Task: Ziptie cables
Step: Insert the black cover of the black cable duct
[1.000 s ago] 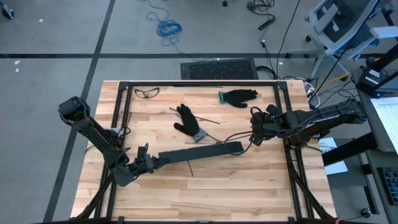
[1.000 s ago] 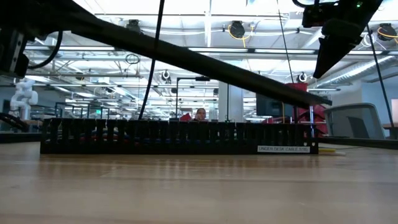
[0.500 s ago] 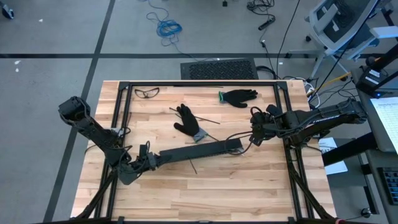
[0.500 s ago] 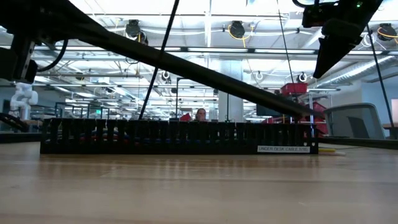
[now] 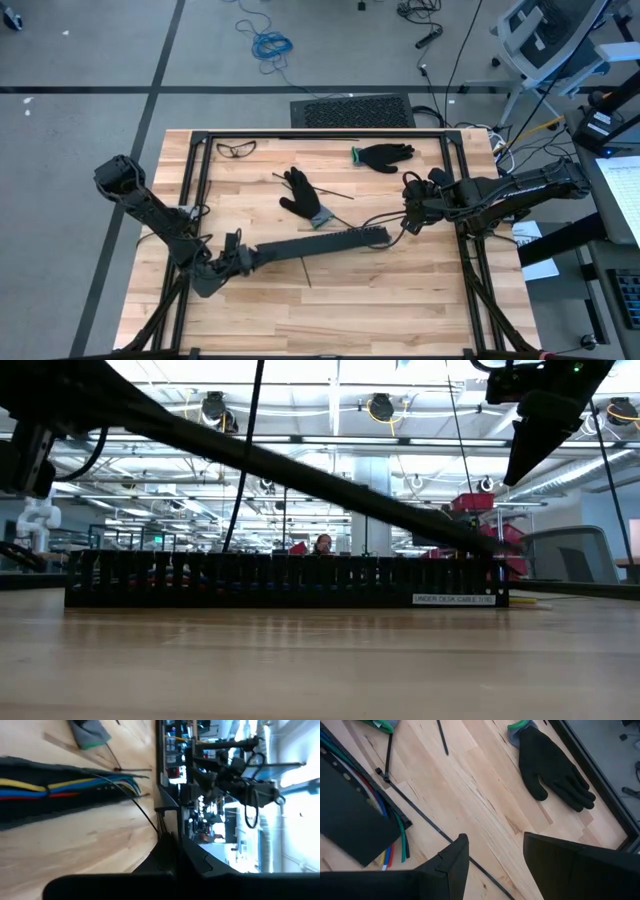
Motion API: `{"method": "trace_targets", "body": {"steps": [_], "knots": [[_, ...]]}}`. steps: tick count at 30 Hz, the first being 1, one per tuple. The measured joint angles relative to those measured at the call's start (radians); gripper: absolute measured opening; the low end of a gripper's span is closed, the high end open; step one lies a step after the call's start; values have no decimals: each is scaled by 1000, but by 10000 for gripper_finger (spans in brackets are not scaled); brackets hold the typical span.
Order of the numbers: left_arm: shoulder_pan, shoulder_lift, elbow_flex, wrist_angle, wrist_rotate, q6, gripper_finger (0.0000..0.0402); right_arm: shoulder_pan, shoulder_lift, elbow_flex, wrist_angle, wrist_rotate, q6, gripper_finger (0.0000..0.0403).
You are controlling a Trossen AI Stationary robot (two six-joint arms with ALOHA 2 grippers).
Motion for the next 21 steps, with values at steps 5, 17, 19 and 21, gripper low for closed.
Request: {"method": "trace_targets", "body": {"steps": [5, 17, 19, 21], "knots": [[-5, 0, 0, 51, 0, 61, 7, 0, 0, 0, 0, 0, -7, 176], [-2, 0, 0, 5, -58, 44, 7, 0, 0, 0, 0, 0, -7, 176], [-4, 0, 0, 5, -48, 34, 7, 0, 0, 0, 0, 0, -7, 176], [-5, 0, 0, 4, -40, 12, 7, 0, 0, 0, 0, 0, -7, 176]]}}
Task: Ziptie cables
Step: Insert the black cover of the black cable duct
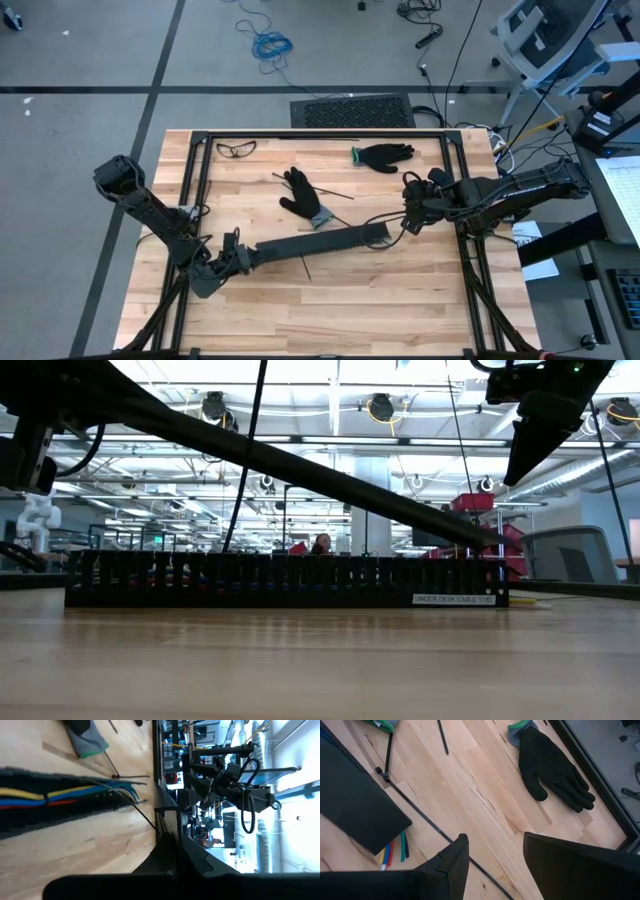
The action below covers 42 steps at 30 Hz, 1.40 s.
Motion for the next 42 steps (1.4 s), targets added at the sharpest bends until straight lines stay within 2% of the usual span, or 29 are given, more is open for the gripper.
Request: {"method": "trace_targets", "body": {"steps": [12, 22, 28, 32, 38, 42], "knots": [[0, 0, 0, -47, 13, -35, 7, 0, 0, 0, 0, 0, -1, 176], [1, 0, 0, -137, 42, -137, 7, 0, 0, 0, 2, -16, 0, 176], [1, 0, 0, -141, 44, -137, 7, 0, 11, 0, 171, -109, -9, 174], [1, 0, 0, -142, 45, -136, 7, 3, 68, 0, 272, -120, -16, 159], [1, 0, 0, -143, 45, -136, 7, 9, 205, -34, 388, -232, -22, 132], [1, 0, 0, -143, 45, -136, 7, 19, 284, -46, 410, -244, -27, 126]]}}
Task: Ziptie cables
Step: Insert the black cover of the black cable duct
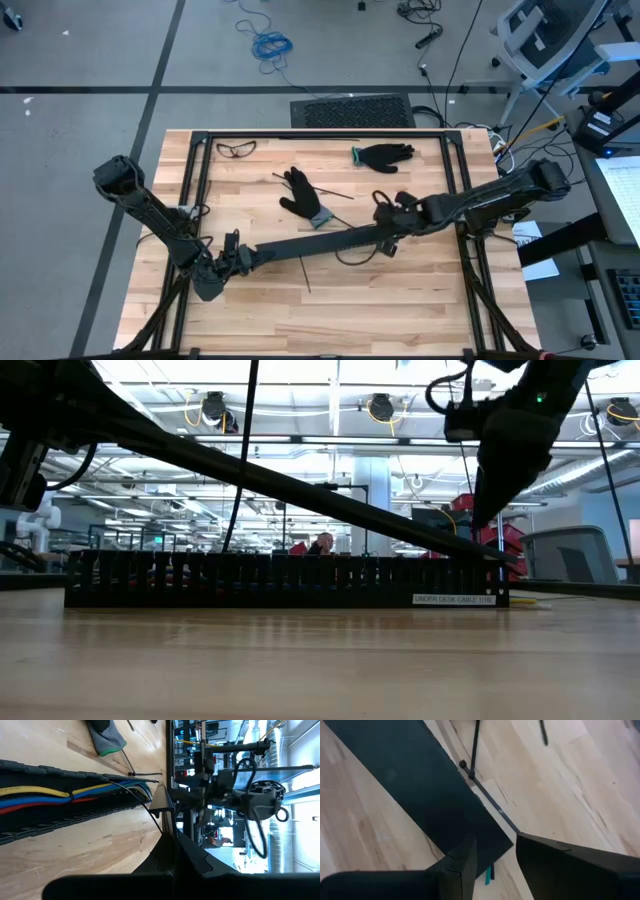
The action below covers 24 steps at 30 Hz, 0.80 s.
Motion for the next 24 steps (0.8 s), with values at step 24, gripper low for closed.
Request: {"method": "trace_targets", "body": {"steps": [24], "knots": [[2, 0, 0, -26, 0, -2, 7, 3, 47, -11, 94, -20, -16, 125]]}}
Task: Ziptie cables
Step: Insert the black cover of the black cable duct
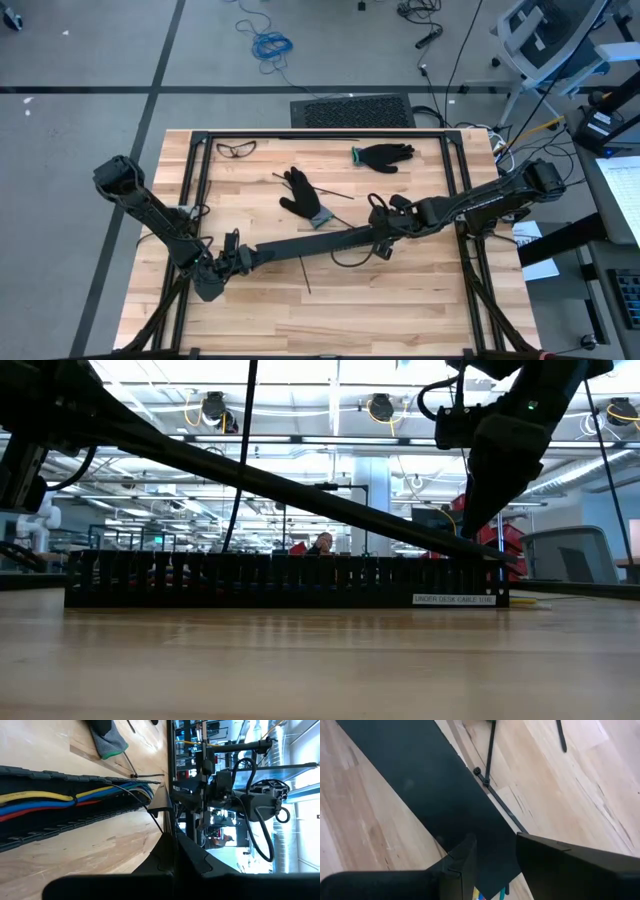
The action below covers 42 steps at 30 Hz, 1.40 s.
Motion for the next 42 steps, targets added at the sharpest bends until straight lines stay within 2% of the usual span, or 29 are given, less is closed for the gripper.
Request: {"method": "trace_targets", "body": {"steps": [14, 24, 27, 35, 42], "knots": [[27, 0, 0, -3, 15, -3, 8, 0, 0, -45, 45, -1, 42, 125], [28, 0, 0, -20, 55, -2, 34, 0, 0, -45, 53, 0, 29, 125], [28, 0, 0, -65, 55, -60, 35, 0, 0, -45, 55, 0, 27, 125], [27, 0, 0, -96, 48, -101, 17, 0, 0, -45, 59, -2, 26, 125], [27, 0, 0, -105, 63, -104, 17, 0, 0, -45, 60, -2, 26, 126]]}}
